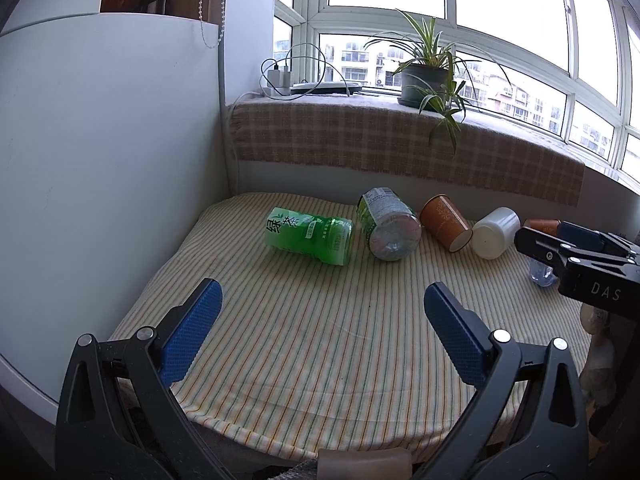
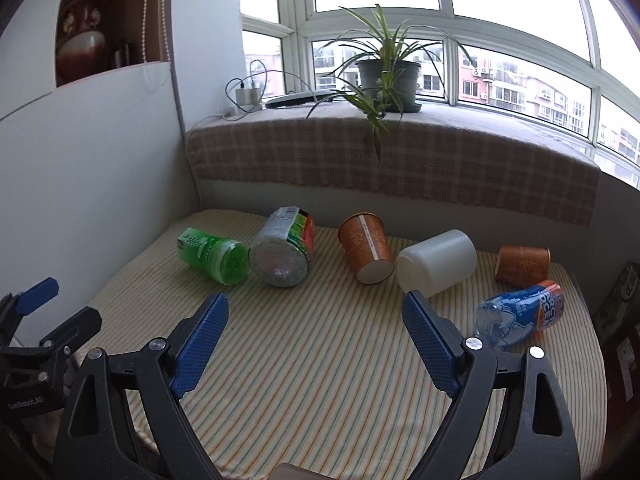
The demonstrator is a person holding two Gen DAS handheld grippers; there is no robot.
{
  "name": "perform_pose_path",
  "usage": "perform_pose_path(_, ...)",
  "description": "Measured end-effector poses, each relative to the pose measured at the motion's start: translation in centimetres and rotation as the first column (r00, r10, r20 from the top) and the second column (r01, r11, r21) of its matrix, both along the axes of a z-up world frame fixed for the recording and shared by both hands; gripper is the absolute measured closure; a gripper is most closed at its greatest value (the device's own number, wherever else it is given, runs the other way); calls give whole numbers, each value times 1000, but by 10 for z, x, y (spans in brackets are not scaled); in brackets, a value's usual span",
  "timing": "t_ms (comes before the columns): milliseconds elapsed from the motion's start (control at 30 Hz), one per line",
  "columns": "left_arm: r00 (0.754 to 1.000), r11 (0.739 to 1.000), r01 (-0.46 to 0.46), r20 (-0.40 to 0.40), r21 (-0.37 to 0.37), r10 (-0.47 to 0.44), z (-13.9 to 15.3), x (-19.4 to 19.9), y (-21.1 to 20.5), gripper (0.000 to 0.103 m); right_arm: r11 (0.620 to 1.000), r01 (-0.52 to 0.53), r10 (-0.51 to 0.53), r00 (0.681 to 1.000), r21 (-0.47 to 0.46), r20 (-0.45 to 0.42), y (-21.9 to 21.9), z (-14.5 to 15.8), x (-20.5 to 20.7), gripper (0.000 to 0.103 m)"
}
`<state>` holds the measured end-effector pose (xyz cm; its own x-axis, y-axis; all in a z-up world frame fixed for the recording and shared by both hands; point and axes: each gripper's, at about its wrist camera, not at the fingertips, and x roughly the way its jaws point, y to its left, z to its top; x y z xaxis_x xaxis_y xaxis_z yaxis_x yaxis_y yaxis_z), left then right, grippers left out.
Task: Flip cup upright
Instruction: 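Move the right gripper to the lying green tea bottle and close on it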
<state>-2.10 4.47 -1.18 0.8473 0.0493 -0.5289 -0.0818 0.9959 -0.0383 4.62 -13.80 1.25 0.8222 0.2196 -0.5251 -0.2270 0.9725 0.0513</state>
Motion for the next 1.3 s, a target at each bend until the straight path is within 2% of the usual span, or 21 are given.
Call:
perform_pose_path(100,999,1000,-25,-34,0,25,-9,-3,15,0,993,-109,108,993,-37,-40,22,0,24,15)
perform_pose_path(200,996,998,-62,-65,-13,61,-19,-5,31,0,970,-222,216,974,-96,-70,49,-1,47,15)
perform_pose_path(333,991,994,-98,-94,-37,94,-26,-7,46,0,919,-349,329,935,-186,-131,88,-7,76,15)
perform_pose_path(467,990,995,-99,-102,-23,96,-25,-10,47,0,846,-460,416,885,-269,-207,129,-21,100,15)
perform_pose_path(667,988,994,-112,-105,-12,110,-24,-18,55,0,754,-551,464,832,-356,-305,173,-39,134,15)
perform_pose_path(767,986,992,-125,-110,-14,122,-23,-20,61,0,693,-592,470,803,-410,-366,192,-54,149,15)
perform_pose_path(867,985,990,-141,-105,-9,139,-21,-24,68,0,649,-611,453,789,-453,-416,206,-71,163,15)
perform_pose_path(967,983,988,-155,-105,-17,153,-20,-26,74,0,630,-616,431,784,-472,-447,216,-83,174,15)
perform_pose_path(1233,982,987,-157,-111,-25,153,-22,-20,79,0,621,-618,398,779,-483,-485,226,-102,190,19)
perform_pose_path(1300,982,988,-155,-112,-26,151,-22,-18,79,0,615,-617,396,780,-491,-485,227,-103,191,29)
